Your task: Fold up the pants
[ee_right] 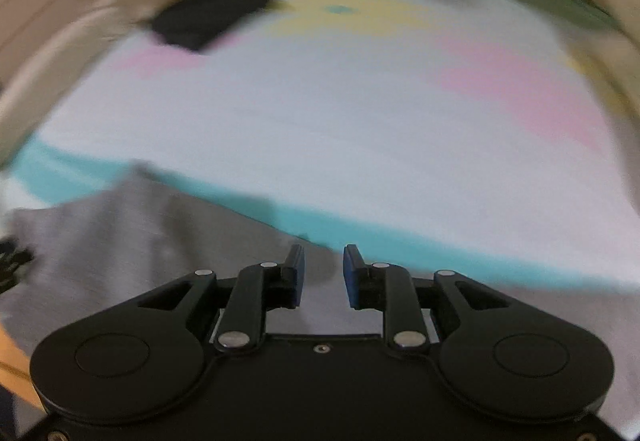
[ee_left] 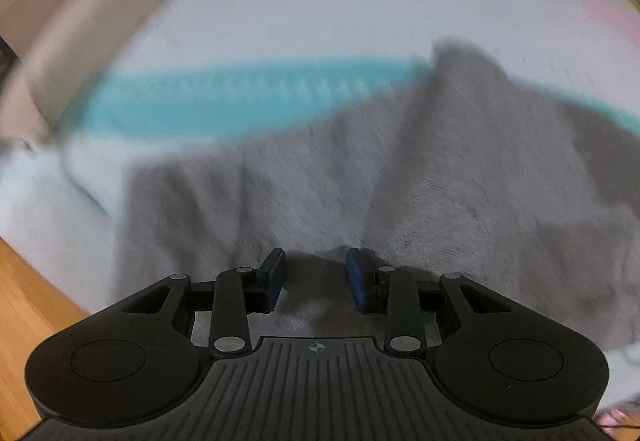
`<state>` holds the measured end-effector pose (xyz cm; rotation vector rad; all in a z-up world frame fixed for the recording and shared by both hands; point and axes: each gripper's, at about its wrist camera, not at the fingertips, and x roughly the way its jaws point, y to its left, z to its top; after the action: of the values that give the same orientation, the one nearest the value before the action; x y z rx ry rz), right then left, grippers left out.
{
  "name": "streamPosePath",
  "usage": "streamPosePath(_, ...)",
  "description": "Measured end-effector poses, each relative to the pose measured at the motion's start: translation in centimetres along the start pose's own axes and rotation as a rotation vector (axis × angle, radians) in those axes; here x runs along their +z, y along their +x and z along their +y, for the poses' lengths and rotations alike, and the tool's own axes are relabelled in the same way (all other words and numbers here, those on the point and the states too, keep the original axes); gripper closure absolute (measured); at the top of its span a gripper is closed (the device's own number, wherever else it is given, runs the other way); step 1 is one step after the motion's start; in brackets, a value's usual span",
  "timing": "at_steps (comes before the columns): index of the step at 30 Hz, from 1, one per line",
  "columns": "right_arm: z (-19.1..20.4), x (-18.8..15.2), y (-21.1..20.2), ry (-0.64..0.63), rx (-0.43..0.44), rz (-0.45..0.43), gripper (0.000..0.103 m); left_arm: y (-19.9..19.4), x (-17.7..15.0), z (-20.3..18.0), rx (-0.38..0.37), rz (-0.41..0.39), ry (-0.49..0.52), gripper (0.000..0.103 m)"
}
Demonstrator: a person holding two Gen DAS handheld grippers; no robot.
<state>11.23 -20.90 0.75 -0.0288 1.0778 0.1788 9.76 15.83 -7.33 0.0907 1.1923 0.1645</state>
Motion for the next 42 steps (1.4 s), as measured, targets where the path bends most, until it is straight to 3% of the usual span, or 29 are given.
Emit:
streamPosePath(5, -11.3, -3.6, -2.5, 0.244, -0.188, 0.052, 0.071, -2.9, 1.8, -0.3, 0.154, -0.148, -0.076, 0.071)
streamPosePath(9, -19.4, -6.8, -4.1, 0.499, -0.267, 0.084, 0.069, -6.2, 3.7, -1.0, 0.126, -0.285, -0.132, 0.071)
streamPosePath(13, -24.7, -9.8, -4.1, 0.721, -0.259, 0.135, 0.068, -6.7, 4.2, -3.4, 0.056, -0.293, -0.069, 0.071)
streamPosePath(17, -26.2, -11.4, -3.3, 0.826, -0.221, 0.156, 0.068, -5.6, 3.7, -5.6, -0.007, -0.235, 0.02, 0.071)
streamPosePath(24, -25.8, -12.5, -1.4, 0.877, -0.169, 0.175, 0.068, -4.7, 2.6, -6.5, -0.013, -0.214, 0.13, 0.071)
streamPosePath(25, -25.6, -12.4, -1.2, 0.877, -0.178, 0.172, 0.069, -4.6, 2.5, -6.5, -0.015, -0.212, 0.136, 0.071)
streamPosePath(27, -25.3, -12.1, -1.2, 0.851, -0.217, 0.166, 0.093, -4.5, 2.6, -6.3, -0.014, -0.207, 0.145, 0.071)
streamPosePath(31, -23.9, -11.1, -4.3, 0.772, -0.25, 0.089, 0.096, -4.7, 2.5, -6.2, -0.004, -0.214, 0.179, 0.071)
streamPosePath(34, -23.5, -11.3, -7.8, 0.766, -0.266, 0.033, 0.098, -3.9, 2.0, -6.4, 0.044, -0.21, 0.231, 0.07)
streamPosePath(37, -25.3, -12.6, -7.5, 0.81, -0.346, 0.097, 0.097, -2.3, 1.5, -6.8, 0.059, -0.157, 0.282, 0.07)
streamPosePath(39, -26.4, -13.0, -5.6, 0.833, -0.319, 0.172, 0.096, -1.3, 1.1, -7.1, 0.071, -0.114, 0.315, 0.07)
streamPosePath(41, -26.8, -13.1, -4.0, 0.805, -0.272, 0.244, 0.084, -0.3, 0.6, -7.2, 0.064, -0.057, 0.349, 0.07)
streamPosePath(42, -26.7, -12.9, -3.8, 0.798, -0.262, 0.257, 0.083, 0.2, 0.3, -7.3, 0.061, -0.027, 0.361, 0.069)
